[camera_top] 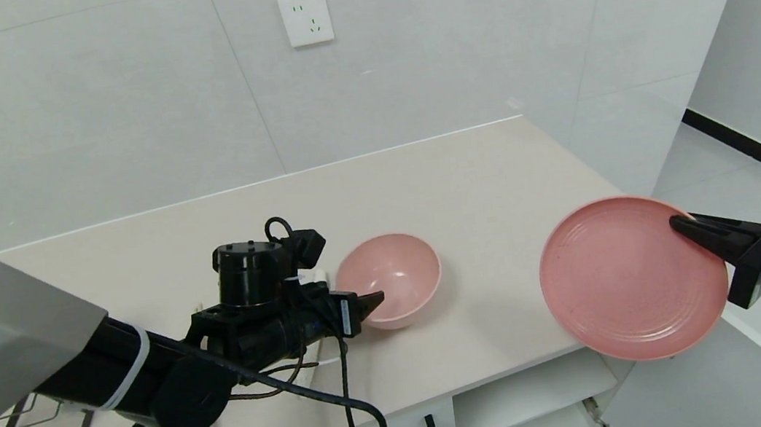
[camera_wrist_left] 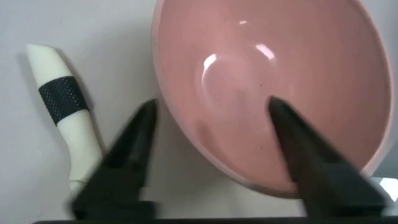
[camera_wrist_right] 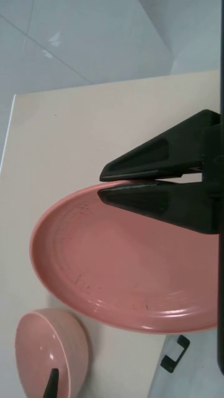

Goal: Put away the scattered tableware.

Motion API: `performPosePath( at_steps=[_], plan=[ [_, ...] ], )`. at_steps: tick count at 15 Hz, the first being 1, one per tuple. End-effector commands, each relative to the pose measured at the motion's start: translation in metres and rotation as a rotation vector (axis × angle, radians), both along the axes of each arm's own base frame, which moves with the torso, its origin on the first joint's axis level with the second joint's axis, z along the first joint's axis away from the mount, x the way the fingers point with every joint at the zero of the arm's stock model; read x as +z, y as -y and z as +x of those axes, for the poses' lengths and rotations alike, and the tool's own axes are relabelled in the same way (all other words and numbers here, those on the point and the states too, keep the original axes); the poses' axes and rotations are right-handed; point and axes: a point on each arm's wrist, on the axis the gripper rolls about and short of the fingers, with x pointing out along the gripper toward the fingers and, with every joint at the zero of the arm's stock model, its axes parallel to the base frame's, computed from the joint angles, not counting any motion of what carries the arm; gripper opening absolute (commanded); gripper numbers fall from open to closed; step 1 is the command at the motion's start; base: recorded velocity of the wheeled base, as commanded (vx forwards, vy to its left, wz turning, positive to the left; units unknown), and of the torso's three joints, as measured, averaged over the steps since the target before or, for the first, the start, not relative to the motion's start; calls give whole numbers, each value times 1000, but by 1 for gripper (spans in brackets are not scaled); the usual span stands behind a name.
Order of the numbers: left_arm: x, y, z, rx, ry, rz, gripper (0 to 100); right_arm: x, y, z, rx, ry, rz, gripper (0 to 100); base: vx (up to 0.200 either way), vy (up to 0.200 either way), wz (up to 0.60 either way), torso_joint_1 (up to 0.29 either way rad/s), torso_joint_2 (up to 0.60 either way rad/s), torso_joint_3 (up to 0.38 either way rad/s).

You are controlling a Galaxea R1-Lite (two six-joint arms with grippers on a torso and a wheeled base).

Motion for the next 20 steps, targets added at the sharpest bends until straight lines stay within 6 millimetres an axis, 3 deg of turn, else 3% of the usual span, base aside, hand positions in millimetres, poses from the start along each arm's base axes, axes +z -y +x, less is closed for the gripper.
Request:
performPosePath(
  at_steps=[1, 8, 12, 18, 20],
  plan=[
    [4, -2, -4, 1, 31, -14, 0, 0, 0, -5, 1, 2, 0, 0, 0, 0, 0, 0, 0, 0],
    [73, -13, -31, -6, 245, -99, 0, -2, 1, -7, 1, -7, -1, 0, 0, 0, 0, 0, 0, 0],
    [82, -27, -65, -8, 258, -111, 0, -4, 3, -21, 0, -8, -1, 0, 0, 0, 0, 0, 0, 0],
    [88, -65, -147, -33, 308, -189, 0, 10, 17, -58, -61, 51, 127, 0, 0, 0, 0, 0, 0, 0],
    [89, -77, -155, 15, 335, -186, 0, 15, 18, -67, -61, 89, 135, 0, 0, 0, 0, 0, 0, 0]
  ],
)
